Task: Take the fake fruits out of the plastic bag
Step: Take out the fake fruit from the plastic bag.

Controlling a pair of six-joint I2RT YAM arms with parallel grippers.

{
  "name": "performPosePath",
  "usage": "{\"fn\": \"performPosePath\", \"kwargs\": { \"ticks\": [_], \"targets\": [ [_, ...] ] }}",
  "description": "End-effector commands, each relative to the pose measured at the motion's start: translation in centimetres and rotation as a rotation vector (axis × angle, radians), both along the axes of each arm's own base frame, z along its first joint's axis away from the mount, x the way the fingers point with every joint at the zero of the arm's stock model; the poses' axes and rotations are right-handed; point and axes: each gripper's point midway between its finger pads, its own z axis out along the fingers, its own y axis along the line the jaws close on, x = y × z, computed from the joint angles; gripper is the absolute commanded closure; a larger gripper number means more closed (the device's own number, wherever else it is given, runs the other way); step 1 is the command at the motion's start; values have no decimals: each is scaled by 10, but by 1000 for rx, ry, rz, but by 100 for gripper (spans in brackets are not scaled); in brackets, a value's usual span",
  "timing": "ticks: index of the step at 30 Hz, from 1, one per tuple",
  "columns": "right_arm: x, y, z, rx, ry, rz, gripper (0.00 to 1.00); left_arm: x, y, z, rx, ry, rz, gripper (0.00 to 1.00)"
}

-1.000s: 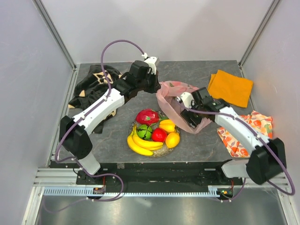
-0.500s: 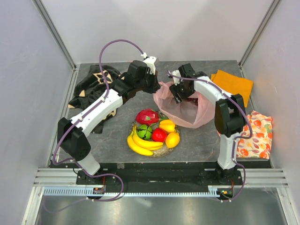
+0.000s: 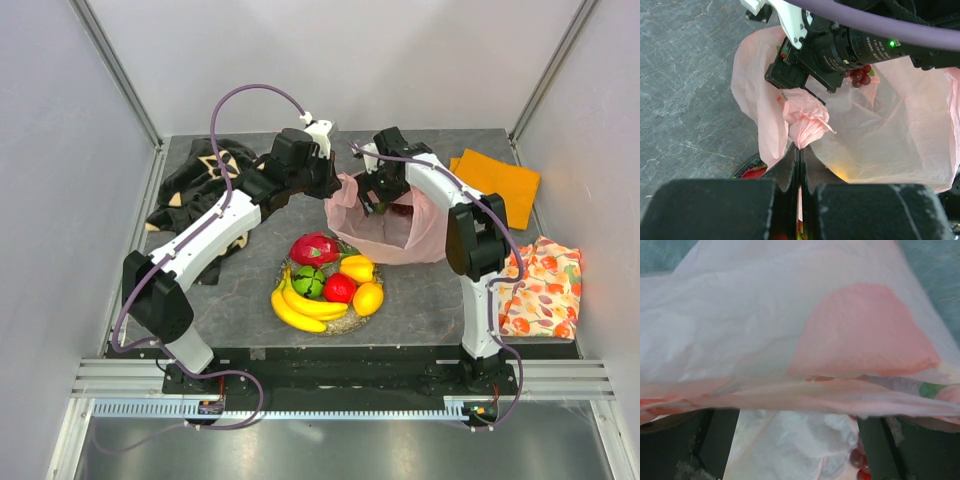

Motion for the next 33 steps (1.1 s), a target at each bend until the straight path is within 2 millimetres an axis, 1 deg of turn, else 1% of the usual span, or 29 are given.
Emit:
{"fn": "performPosePath", "kwargs": {
  "ticks": [1, 2, 3, 4, 5, 6, 7, 8, 9, 11, 13, 14, 15, 16, 17, 18, 19, 20, 21, 22, 23, 24, 26, 28, 30, 31, 32, 33],
  "targets": [
    [47, 1, 55, 36, -305, -63, 2, 4, -4, 22, -38, -53, -21, 98],
    [47, -5, 53, 19, -333, -77, 2, 4, -5, 21, -38, -49, -25, 98],
    [52, -7, 71, 26, -397, -90, 2, 4, -5, 20, -39, -47, -26, 98],
    [60, -6, 83, 39, -458, -102, 2, 5, -6, 22, -43, -49, -24, 98],
    [59, -12, 81, 21, -471, -119, 2, 5, -6, 22, -43, -49, -24, 98],
    [65, -13, 95, 32, -528, -138, 2, 6, -6, 22, -45, -49, -24, 99],
    [67, -16, 98, 29, -553, -159, 2, 6, -7, 22, -46, -50, -24, 98],
    [64, -26, 98, 10, -573, -214, 2, 5, -7, 23, -48, -51, -25, 98],
    [69, -27, 106, 21, -619, -246, 2, 6, -7, 23, -49, -52, -23, 98],
    [69, -33, 111, 31, -643, -307, 2, 5, -7, 22, -49, -48, -25, 99],
    [67, -30, 110, 51, -630, -310, 2, 4, -7, 20, -51, -42, -26, 99],
    [64, -26, 109, 64, -611, -291, 2, 4, -8, 21, -53, -43, -29, 98],
    [53, -16, 102, 98, -554, -235, 2, 4, -8, 21, -54, -41, -30, 99],
    [47, -12, 99, 115, -525, -203, 2, 4, -8, 21, -54, -41, -30, 98],
    [38, -6, 103, 142, -506, -166, 2, 4, -8, 22, -55, -43, -30, 98],
    [27, -5, 98, 145, -463, -143, 2, 4, -8, 24, -58, -48, -28, 98],
    [18, 0, 98, 172, -433, -117, 2, 4, -8, 24, -57, -48, -27, 99],
    [10, 1, 104, 182, -422, -106, 2, 4, -7, 25, -58, -50, -27, 98],
    [-1, -1, 101, 177, -378, -95, 2, 5, -7, 25, -57, -51, -24, 98],
    [-10, 5, 100, 200, -344, -67, 2, 4, -7, 23, -56, -48, -26, 99],
    [-16, 5, 105, 208, -332, -60, 2, 5, -8, 23, -57, -47, -27, 99],
    [-25, 2, 102, 202, -300, -58, 2, 5, -8, 22, -58, -44, -27, 98],
    [-34, 3, 105, 213, -285, -50, 2, 5, -9, 22, -61, -41, -28, 98],
    [-40, 2, 102, 210, -261, -46, 2, 5, -12, 21, -68, -35, -34, 99],
    [-45, 4, 91, 211, -223, -28, 2, 6, -13, 21, -72, -32, -35, 98],
    [-44, 5, 90, 209, -214, -26, 2, 6, -13, 21, -73, -30, -36, 98],
    [-42, 7, 78, 205, -179, -28, 3, 6, -14, 22, -75, -32, -37, 98],
    [-44, 8, 72, 200, -153, -27, 4, 6, -14, 23, -76, -34, -36, 98]
  ]
}}
